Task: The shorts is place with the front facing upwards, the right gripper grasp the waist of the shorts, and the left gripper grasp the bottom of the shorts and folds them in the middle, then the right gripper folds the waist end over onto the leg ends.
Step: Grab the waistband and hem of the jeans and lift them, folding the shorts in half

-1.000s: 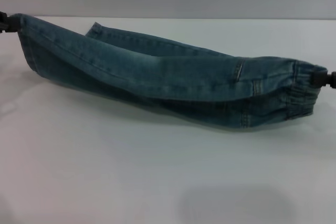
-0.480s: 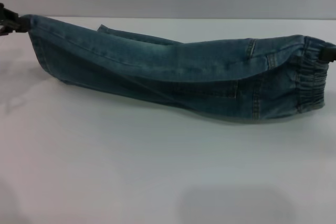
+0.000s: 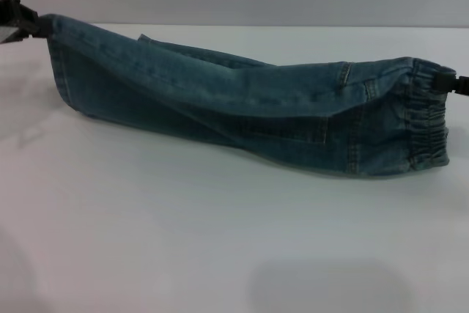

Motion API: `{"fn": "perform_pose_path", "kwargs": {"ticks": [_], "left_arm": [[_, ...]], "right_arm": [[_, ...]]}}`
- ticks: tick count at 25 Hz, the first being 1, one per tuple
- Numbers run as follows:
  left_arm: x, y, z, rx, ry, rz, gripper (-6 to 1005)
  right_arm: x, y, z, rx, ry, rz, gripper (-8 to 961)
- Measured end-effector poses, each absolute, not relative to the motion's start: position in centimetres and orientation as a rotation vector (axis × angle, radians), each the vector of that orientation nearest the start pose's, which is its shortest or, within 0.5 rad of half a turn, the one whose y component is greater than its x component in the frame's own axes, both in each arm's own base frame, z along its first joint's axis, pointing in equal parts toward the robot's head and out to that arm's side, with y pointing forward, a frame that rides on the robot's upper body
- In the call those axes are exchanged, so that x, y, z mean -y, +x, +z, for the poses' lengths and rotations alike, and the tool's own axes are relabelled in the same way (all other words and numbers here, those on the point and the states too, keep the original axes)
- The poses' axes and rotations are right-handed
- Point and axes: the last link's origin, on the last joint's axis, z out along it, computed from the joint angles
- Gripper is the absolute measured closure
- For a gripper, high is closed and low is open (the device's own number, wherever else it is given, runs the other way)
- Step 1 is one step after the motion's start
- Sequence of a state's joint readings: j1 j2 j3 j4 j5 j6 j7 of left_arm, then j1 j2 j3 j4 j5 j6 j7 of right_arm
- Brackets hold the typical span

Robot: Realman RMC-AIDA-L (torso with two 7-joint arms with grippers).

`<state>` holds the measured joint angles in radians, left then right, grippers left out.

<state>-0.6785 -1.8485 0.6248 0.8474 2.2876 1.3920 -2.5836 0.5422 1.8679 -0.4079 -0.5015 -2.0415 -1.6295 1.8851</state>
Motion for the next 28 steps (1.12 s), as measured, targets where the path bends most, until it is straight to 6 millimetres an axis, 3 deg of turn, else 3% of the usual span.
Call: {"fn": "perform_pose_path", "kwargs": {"ticks": [11, 28], "left_arm": [[-43.8, -26.1, 13.1, 1.617, -1.944, -0.538, 868], [-44.5, -25.6, 13.1, 1.588, -1.942, -0.529, 865]], "right_arm": [[-34.8, 30.7, 8.6, -1.373, -2.34, 0.872, 951], [-37.7, 29.6, 7.4, -1.353, -2.313, 0.794, 947]]}}
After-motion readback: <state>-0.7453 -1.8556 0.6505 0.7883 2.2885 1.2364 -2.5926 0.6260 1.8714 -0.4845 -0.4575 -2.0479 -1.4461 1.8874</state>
